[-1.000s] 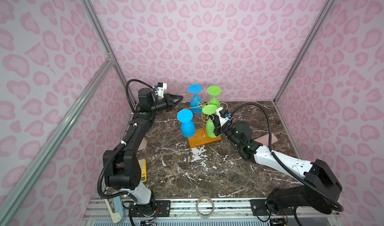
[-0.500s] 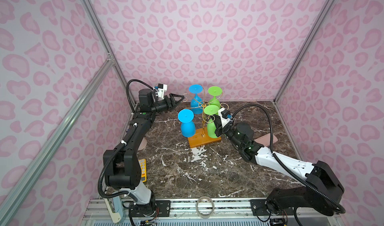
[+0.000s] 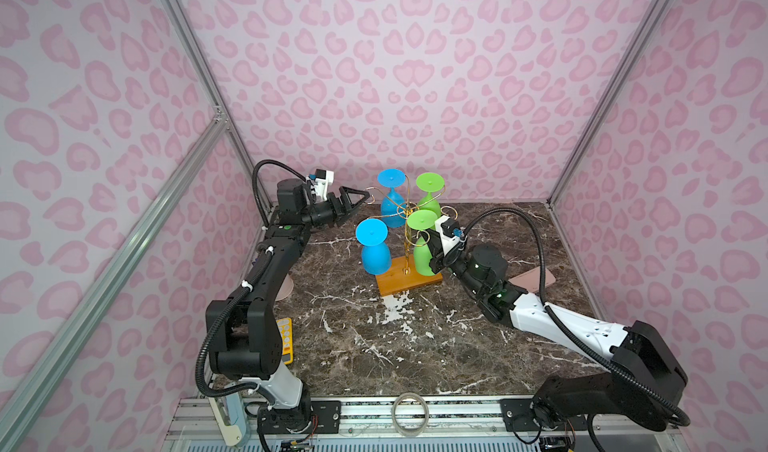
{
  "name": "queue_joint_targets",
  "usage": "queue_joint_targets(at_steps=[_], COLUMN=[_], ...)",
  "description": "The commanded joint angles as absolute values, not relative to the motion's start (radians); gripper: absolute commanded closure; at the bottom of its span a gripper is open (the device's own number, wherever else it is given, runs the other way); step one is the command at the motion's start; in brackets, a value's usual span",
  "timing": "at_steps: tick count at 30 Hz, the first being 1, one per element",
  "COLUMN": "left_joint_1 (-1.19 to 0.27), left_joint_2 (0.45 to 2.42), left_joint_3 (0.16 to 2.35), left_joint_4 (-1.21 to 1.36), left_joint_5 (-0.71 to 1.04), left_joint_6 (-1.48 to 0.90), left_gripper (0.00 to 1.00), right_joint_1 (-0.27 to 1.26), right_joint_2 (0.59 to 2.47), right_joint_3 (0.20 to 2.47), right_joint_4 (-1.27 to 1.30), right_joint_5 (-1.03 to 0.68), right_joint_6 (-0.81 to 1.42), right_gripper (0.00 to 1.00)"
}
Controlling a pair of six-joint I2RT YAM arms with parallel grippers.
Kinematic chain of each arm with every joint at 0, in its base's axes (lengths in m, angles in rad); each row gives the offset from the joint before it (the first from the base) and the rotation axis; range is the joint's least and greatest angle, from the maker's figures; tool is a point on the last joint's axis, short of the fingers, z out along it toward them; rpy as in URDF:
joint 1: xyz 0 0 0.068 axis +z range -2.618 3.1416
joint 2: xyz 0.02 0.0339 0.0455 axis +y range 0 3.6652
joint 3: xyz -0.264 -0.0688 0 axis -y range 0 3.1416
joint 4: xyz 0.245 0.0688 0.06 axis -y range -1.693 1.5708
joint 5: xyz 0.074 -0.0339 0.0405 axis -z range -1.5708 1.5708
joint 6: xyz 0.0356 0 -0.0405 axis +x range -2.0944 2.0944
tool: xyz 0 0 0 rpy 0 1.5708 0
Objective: Take the wine glass off the wine glass rack
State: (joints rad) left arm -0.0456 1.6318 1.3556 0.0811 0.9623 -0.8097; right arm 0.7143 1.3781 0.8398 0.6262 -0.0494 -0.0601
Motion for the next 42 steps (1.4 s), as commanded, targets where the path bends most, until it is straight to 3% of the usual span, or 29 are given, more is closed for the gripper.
queue_joint_targets(at_steps=[1,42], left_joint_1=[-0.046,-0.044], left_joint_2=[1.613,1.481], left_joint_3=[1.352,1.271], left_joint_4=[0.123,0.258], left_joint_5=[0.976,0.902], left_joint_6=[-0.784,-0.661], left_gripper=[0.02,0.02], right_joint_1=[0.716,0.715], right_joint_2=[1.386,1.329], right_joint_3=[0.840,0.809], right_joint_4=[0.581,0.647], right_joint_5=[-0.070,-0.030], right_joint_6=[-0.075,-0.089], right_gripper=[1.00,1.00])
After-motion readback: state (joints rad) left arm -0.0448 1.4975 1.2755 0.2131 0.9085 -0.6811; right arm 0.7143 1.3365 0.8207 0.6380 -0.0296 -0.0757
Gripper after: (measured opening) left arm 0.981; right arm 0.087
